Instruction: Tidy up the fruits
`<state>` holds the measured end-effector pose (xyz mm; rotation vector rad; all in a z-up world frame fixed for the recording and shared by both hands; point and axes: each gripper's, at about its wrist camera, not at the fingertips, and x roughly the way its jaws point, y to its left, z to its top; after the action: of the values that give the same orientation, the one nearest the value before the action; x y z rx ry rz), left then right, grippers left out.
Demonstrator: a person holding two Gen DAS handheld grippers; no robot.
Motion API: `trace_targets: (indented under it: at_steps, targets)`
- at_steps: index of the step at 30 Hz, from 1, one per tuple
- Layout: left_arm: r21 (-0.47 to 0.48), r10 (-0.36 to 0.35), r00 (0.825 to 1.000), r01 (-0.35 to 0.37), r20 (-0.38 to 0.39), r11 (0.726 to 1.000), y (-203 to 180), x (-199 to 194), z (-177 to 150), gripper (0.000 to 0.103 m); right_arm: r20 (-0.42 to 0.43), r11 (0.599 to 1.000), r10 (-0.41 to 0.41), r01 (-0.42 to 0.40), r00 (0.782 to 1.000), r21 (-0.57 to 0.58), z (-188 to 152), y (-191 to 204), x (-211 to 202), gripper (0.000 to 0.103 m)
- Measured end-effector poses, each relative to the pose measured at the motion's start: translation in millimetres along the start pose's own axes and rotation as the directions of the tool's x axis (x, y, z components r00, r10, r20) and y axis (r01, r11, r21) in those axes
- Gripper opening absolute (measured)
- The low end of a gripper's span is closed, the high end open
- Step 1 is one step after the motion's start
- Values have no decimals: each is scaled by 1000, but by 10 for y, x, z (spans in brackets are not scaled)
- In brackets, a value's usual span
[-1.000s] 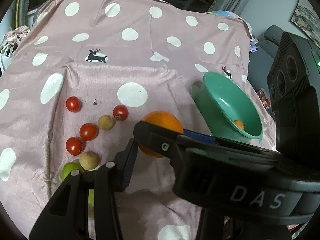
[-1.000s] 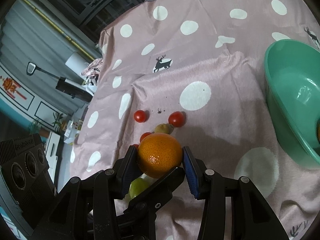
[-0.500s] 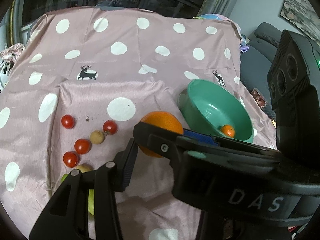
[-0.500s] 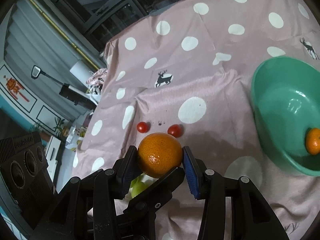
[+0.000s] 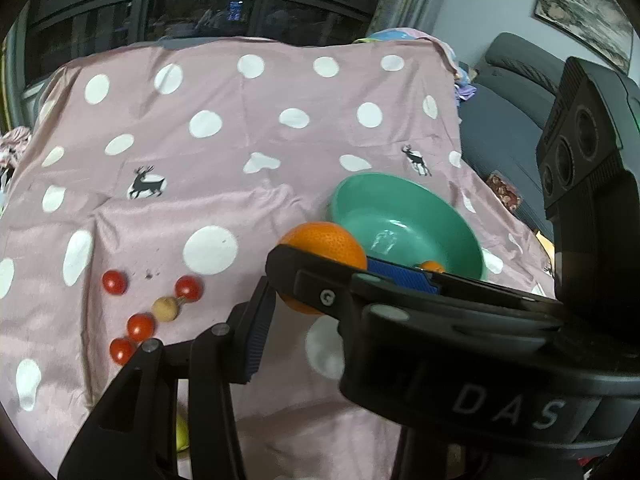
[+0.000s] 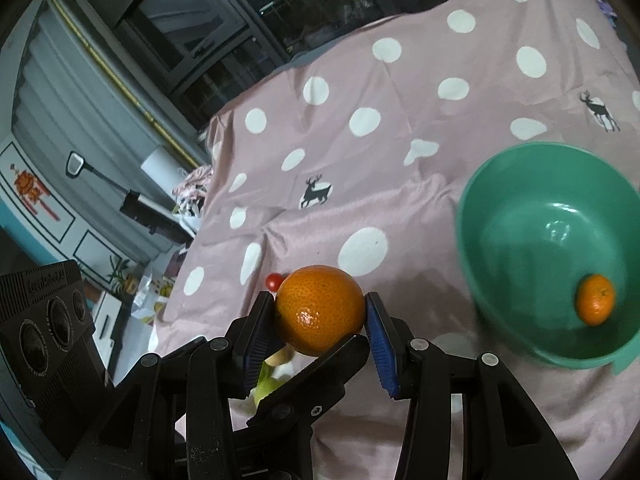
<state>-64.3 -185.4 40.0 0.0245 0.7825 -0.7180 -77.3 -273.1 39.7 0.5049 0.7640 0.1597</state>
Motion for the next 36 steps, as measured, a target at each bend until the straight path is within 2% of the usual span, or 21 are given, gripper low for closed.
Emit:
trace_targets:
  at_steps: [17,36]
  targets:
    - [99,-71,997,73,-16,992,-519,297,184,44,94,995,-61,53,994,86,80,-466,-376,49]
    - [131,-136,987,146,-84,981,-852,708,218,43,105,975,-139,117,985,191,88,-929,-512,49]
